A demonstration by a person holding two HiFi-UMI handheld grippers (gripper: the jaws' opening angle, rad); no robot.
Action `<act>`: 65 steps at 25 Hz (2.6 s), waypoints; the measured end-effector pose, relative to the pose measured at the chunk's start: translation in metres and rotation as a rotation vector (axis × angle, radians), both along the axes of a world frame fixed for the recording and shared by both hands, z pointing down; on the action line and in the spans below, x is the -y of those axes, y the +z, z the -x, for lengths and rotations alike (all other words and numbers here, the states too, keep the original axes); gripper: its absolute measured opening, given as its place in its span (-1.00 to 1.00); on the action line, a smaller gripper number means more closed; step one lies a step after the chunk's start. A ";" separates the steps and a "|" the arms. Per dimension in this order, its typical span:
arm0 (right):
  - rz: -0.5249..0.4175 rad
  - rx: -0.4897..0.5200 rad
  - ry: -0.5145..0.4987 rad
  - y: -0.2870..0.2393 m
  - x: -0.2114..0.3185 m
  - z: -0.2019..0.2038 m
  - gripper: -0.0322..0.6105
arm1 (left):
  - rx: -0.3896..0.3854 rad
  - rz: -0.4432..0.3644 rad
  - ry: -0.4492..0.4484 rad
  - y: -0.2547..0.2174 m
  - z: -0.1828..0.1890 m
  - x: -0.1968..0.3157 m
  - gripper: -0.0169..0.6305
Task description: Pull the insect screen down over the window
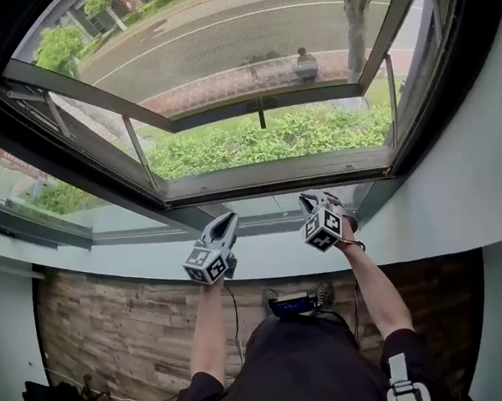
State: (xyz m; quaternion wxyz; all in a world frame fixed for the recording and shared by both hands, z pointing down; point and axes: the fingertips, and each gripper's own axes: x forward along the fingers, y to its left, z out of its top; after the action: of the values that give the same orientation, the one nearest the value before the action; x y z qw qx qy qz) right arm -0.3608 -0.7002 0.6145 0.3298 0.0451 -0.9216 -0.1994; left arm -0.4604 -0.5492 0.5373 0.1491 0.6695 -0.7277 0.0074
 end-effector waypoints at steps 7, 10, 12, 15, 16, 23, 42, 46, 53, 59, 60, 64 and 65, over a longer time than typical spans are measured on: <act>0.539 0.200 0.190 0.026 -0.042 -0.092 -0.84 | -0.649 -0.627 -0.099 -0.035 -0.031 -0.128 -0.85; 0.663 0.298 0.327 0.023 -0.049 -0.149 -0.84 | -0.757 -0.803 -0.019 -0.069 -0.039 -0.154 -0.85; 0.718 0.357 0.399 0.018 -0.063 -0.184 -0.84 | -0.781 -0.834 0.062 -0.084 -0.055 -0.165 -0.80; 0.757 0.448 0.463 0.000 -0.106 -0.221 -0.85 | -0.706 -0.806 0.211 -0.106 -0.088 -0.189 -0.79; 0.768 0.491 0.475 -0.010 -0.124 -0.228 -0.86 | -0.666 -0.793 0.249 -0.111 -0.097 -0.201 -0.79; 0.809 0.772 0.458 -0.090 -0.282 -0.264 -0.87 | -0.555 -0.805 0.390 -0.136 -0.152 -0.303 -0.79; 0.690 1.023 0.225 -0.241 -0.399 -0.372 -0.87 | -0.294 -0.854 0.450 -0.218 -0.293 -0.406 -0.79; 0.740 1.026 0.258 -0.229 -0.410 -0.430 -0.87 | -0.310 -0.806 0.446 -0.222 -0.356 -0.414 -0.79; 0.817 1.047 0.193 -0.261 -0.462 -0.506 -0.87 | -0.252 -0.703 0.356 -0.235 -0.437 -0.480 -0.79; 0.857 1.089 0.154 -0.240 -0.451 -0.514 -0.87 | -0.184 -0.674 0.354 -0.223 -0.456 -0.472 -0.79; 0.871 1.091 0.157 -0.237 -0.452 -0.516 -0.87 | -0.183 -0.669 0.353 -0.223 -0.457 -0.471 -0.79; 0.868 1.110 0.167 -0.236 -0.452 -0.524 -0.87 | -0.177 -0.662 0.384 -0.226 -0.463 -0.466 -0.79; 0.864 1.117 0.172 -0.237 -0.452 -0.525 -0.87 | -0.176 -0.662 0.394 -0.226 -0.464 -0.465 -0.79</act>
State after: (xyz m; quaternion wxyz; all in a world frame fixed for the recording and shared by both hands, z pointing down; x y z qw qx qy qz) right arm 0.1646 -0.2483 0.3778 -0.1890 0.0783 -0.9427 0.2635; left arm 0.0039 -0.0845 0.3114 -0.0170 0.8062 -0.5329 -0.2566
